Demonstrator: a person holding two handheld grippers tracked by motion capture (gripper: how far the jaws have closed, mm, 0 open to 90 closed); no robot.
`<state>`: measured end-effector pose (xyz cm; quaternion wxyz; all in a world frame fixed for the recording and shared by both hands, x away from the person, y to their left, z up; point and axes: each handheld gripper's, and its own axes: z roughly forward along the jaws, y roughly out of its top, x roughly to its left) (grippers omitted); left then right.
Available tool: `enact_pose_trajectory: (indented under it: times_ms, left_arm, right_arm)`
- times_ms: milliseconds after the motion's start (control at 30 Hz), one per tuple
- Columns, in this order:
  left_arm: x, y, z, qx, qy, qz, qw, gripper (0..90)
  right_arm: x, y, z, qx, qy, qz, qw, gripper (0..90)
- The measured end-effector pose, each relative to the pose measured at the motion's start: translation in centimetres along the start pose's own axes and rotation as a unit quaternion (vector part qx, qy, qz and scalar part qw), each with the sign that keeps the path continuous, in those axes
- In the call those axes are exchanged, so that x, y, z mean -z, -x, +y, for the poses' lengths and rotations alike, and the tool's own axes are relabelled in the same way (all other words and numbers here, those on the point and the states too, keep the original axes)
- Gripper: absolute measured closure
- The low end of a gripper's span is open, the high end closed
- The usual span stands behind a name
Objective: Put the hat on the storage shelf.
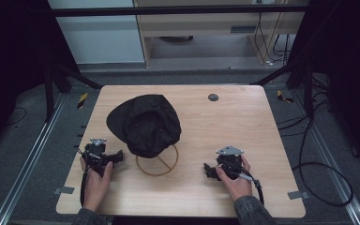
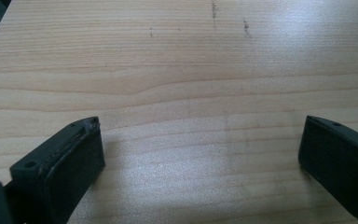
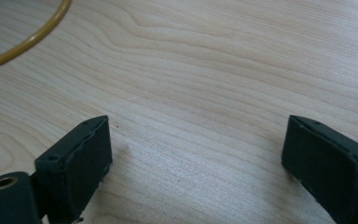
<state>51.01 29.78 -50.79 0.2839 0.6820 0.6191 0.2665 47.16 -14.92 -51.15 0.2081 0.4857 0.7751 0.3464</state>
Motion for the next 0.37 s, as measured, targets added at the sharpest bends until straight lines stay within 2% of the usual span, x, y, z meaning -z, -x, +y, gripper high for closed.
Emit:
enact_pose_trajectory:
  times_ms: [100, 367]
  left_arm:
    - [0.00, 0.00, 0.00, 0.000, 0.000, 0.000, 1.0000, 0.0]
    - [0.03, 0.01, -0.03, 0.000, 0.000, 0.001, 1.0000, 0.0]
  right_arm:
    - [-0.06, -0.21, 0.04, 0.007, -0.005, -0.007, 0.9999, 6.5]
    - [0.46, 0.50, -0.45, 0.021, -0.005, 0.009, 0.9997, 6.4]
